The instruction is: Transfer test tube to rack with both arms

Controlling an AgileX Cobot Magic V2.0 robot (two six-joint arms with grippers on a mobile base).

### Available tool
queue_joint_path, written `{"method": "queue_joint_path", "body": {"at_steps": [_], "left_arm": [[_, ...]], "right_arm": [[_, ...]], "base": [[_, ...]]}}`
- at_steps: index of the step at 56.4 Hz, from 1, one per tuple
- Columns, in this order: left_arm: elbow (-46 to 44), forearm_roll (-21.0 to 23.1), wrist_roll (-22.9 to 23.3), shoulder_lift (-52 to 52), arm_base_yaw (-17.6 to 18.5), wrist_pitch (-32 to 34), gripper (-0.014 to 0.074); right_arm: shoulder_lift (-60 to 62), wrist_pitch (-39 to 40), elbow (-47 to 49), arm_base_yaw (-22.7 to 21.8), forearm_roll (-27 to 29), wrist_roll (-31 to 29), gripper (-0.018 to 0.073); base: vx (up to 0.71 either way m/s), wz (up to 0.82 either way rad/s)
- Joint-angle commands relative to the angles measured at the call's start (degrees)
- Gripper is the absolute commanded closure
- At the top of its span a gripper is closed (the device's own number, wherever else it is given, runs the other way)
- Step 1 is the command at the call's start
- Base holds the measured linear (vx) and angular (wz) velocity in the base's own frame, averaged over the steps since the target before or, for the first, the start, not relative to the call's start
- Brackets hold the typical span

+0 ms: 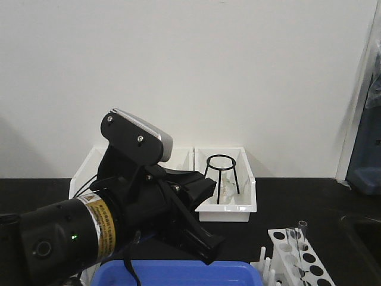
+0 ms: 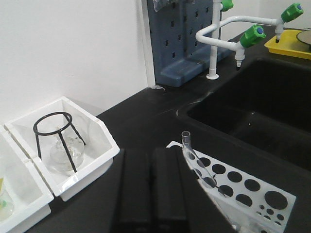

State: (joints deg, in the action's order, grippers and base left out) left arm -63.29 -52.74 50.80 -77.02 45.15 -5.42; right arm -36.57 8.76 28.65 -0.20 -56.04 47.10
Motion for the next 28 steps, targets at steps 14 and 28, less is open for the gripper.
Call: {"method": "queue_joint_path", "body": {"at_steps": [14,28], "left_arm": [[-1.6,-0.3,0.2,2.0,0.4,2.4,0.0603],[-1.6,0.7,0.4,1.9,0.4,4.7,0.0603]], "right_arm": [[0.1,2.3,1.8,-0.3,-0.1,0.1,0.0570],[0.1,2.4,1.8,-0.3,-0.1,0.1,0.0570]], "base": [[0.00,0.00],[0.00,0.00]]}}
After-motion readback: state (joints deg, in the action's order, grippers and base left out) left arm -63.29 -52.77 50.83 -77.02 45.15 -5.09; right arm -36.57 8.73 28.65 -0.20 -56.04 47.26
